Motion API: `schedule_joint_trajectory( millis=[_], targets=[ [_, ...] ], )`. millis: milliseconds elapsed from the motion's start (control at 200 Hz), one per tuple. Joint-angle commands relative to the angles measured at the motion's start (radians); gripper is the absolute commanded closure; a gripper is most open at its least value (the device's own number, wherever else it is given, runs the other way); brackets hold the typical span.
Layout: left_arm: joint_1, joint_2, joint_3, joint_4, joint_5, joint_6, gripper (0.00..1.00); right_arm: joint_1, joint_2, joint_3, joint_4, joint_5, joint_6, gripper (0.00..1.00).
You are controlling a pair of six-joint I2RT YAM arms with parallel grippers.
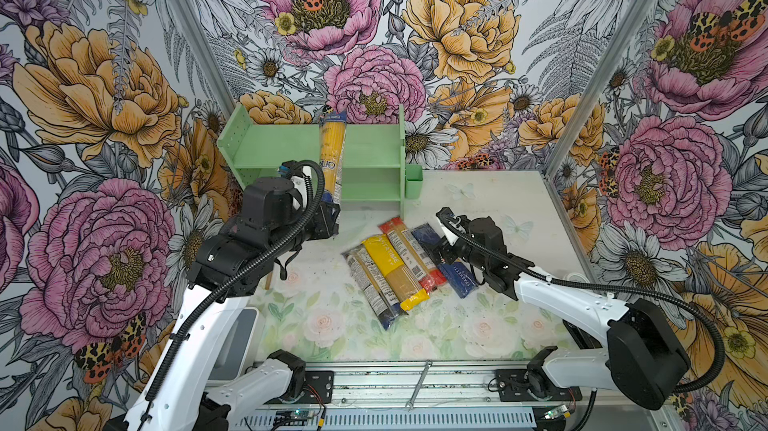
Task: Place and organize the pasta boxes and bags onto the shelf
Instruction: 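Lift the blue-and-clear bag with the left gripper toward the green shelf, then hold the bag upright beside the shelf while the right gripper reaches toward the Barilla box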
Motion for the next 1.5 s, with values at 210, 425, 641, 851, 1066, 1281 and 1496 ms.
schedule_joint_trajectory(
  millis=[210,425,641,851,1066,1281,1496],
  targets=[
    [0.092,0.137,0.284,0.129,-0.117,0.222,1.0,-0.008,-0.053,0.011,-0.002,-0.003,0.017,0.0],
    [0.129,0.197,0.368,0.124,-0.25,0.341,1.0,-0.009,-0.063,0.001,0.006,-0.005,0.024,0.0],
    [0.173,0.246,0.407,0.127,-0.338,0.45,1.0,-0.009,-0.063,-0.007,0.019,-0.015,0.032,0.01],
    [0.282,0.313,0.439,0.126,-0.31,0.522,1.0,-0.009,-0.071,-0.009,0.024,-0.022,0.037,0.01],
    [0.365,0.396,0.479,0.126,-0.27,0.574,1.0,-0.009,-0.079,-0.012,0.026,-0.016,0.04,0.0],
    [0.404,0.485,0.564,0.126,-0.262,0.62,1.0,-0.009,-0.072,-0.015,0.038,-0.018,0.05,0.0],
    [0.455,0.555,0.628,0.125,-0.224,0.614,1.0,-0.009,-0.07,-0.02,0.047,-0.012,0.054,0.01]
  ],
)
